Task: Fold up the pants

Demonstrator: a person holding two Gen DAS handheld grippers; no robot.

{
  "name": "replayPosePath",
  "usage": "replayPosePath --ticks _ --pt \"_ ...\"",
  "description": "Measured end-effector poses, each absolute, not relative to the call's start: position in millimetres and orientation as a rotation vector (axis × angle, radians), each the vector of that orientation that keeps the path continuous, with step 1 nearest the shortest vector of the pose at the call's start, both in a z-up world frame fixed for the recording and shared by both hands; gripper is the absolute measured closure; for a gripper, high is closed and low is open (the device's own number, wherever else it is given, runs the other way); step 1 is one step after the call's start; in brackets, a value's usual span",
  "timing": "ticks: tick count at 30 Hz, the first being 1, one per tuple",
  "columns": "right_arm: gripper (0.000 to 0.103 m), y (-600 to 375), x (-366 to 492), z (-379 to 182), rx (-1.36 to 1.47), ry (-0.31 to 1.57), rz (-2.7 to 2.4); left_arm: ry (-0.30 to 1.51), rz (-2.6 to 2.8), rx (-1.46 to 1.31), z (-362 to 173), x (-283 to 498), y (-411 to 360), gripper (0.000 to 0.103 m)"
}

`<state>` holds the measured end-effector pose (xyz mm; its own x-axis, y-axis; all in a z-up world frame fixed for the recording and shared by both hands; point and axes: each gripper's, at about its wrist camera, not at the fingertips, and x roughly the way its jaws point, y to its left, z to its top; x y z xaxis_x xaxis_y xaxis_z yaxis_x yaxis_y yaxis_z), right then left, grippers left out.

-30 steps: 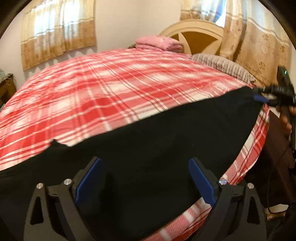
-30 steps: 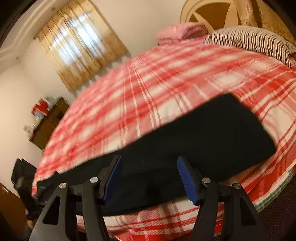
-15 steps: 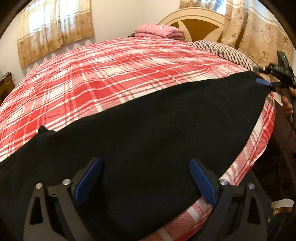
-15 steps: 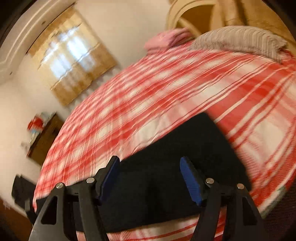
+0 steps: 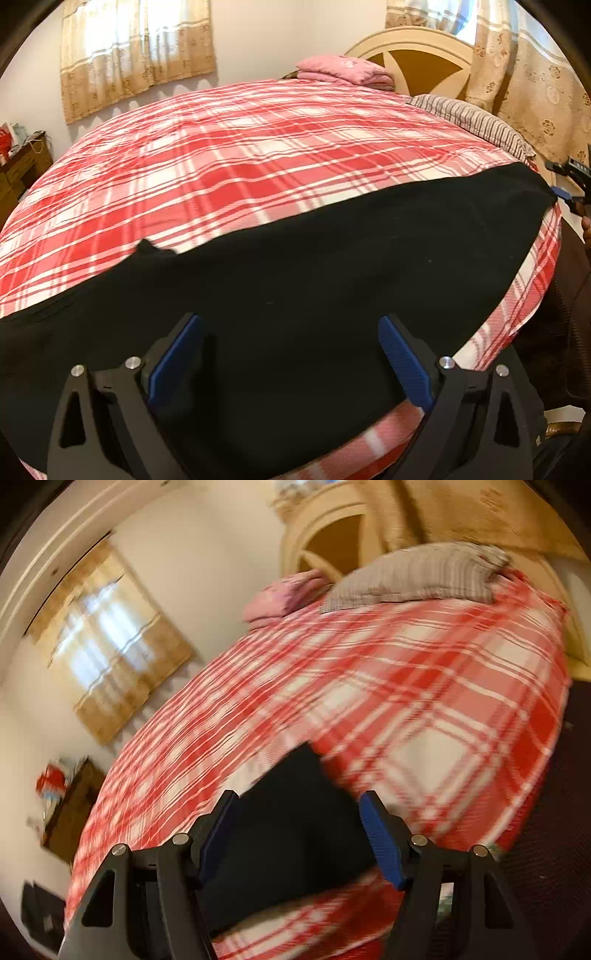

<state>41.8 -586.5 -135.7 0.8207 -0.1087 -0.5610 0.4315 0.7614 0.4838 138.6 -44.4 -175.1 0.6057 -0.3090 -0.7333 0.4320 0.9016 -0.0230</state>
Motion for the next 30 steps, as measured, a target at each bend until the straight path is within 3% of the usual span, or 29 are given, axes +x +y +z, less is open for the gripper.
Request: replayPosePath --ticks 13,15,28,30 --pt "0.035 -624.5 18.5 -146.1 0.819 0.500 -0.321 0.762 -0.144 0.163 -154.6 147.7 74.1 0.005" --pt "0.043 -622.1 21.1 -148.2 0.823 0.514 -0.277 0.768 -0.085 0.148 -155.6 147.4 100.4 0.005" --pt "0.050 -618.4 81.0 -149.3 0.643 0.654 -0.128 0.765 0.171 0.050 -175.5 150.5 184.4 0.004" --pt "0.056 -618.9 87.0 -154.8 0.679 0.683 -0.054 0.781 0.170 0.031 -181.5 152.9 188.1 0.004"
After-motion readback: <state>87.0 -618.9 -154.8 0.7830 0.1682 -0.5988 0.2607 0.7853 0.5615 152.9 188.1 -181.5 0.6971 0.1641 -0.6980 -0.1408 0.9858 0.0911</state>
